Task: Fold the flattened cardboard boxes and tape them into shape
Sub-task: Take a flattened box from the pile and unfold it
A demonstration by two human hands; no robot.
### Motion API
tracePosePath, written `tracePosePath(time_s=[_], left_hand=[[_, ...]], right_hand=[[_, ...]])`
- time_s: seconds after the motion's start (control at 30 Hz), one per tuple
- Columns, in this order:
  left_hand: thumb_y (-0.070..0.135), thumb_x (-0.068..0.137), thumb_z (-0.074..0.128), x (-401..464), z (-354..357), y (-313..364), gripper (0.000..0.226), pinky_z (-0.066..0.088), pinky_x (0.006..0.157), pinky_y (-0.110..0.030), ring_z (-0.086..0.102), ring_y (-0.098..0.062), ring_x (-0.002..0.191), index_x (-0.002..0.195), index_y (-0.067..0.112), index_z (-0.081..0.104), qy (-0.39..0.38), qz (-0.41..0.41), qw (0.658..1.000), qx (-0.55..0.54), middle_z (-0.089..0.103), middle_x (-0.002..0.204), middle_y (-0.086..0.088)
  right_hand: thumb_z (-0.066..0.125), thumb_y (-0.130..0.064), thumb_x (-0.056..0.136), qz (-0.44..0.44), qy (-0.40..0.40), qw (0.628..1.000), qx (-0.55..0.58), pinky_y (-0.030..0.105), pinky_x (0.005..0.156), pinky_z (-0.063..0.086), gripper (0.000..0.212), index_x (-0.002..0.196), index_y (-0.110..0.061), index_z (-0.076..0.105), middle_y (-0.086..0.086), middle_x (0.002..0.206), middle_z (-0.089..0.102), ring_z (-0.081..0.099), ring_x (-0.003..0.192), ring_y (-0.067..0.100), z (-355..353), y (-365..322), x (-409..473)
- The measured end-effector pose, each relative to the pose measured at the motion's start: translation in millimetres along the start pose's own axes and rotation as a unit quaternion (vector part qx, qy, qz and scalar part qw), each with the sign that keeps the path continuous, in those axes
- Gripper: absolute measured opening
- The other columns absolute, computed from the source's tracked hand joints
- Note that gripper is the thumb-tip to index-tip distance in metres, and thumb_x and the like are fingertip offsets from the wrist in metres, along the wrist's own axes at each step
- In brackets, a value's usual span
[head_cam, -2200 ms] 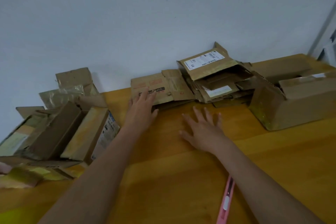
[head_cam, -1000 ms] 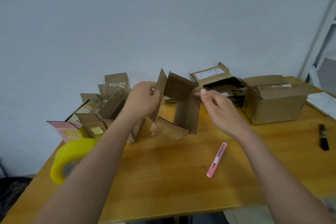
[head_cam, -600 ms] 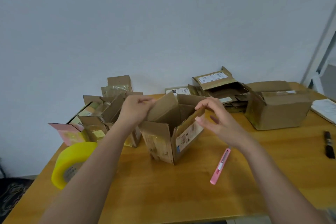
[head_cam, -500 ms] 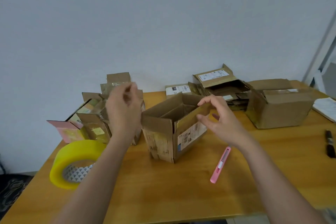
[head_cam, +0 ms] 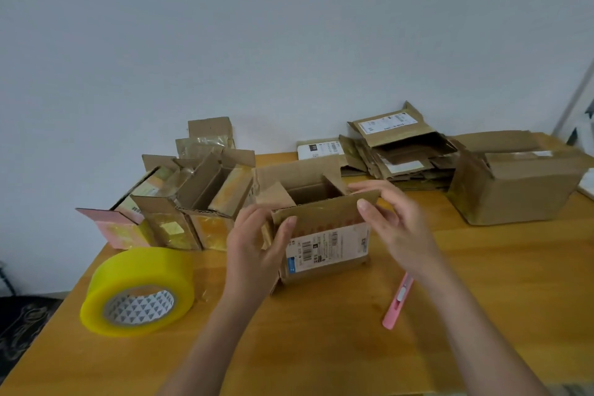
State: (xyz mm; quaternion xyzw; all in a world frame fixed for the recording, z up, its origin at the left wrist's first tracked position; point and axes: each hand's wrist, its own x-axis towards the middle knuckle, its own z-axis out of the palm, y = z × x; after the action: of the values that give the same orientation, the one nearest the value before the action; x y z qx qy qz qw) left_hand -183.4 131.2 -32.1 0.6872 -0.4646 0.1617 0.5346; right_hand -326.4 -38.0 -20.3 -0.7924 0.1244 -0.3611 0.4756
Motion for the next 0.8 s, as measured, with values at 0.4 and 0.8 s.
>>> tracePosePath(time_s=[0.4,0.8], left_hand=[[0.020,0.088,0.049,-5.7,15.0,-5.4,0.067,0.036,0.113,-0.035,0.032,-0.004,0.137,0.147,0.034,0.021,-0.024,-0.190,0.972,-0.134,0.027,0.147,0.013],[0.025,0.094,0.047,-20.1,23.2,-32.9,0.024,0.040,0.100,-0.013,0.046,0.002,0.122,0.113,0.033,0.059,-0.034,-0.162,0.983,-0.078,0.050,0.125,0.019]], right_hand=[[0.060,-0.008,0.094,0.091,0.020,0.995,0.023,0.014,0.077,0.048,0.075,0.147,-0.044,0.021,-0.026,0.138,0.034,0.050,0.089,0.012,13.2,18.6,8.1],[0.047,-0.035,0.099,0.065,-0.020,0.997,-0.036,0.003,0.094,0.034,0.024,0.111,-0.033,0.066,-0.023,0.127,0.053,0.043,0.122,-0.012,18.1,41.5,-1.5]])
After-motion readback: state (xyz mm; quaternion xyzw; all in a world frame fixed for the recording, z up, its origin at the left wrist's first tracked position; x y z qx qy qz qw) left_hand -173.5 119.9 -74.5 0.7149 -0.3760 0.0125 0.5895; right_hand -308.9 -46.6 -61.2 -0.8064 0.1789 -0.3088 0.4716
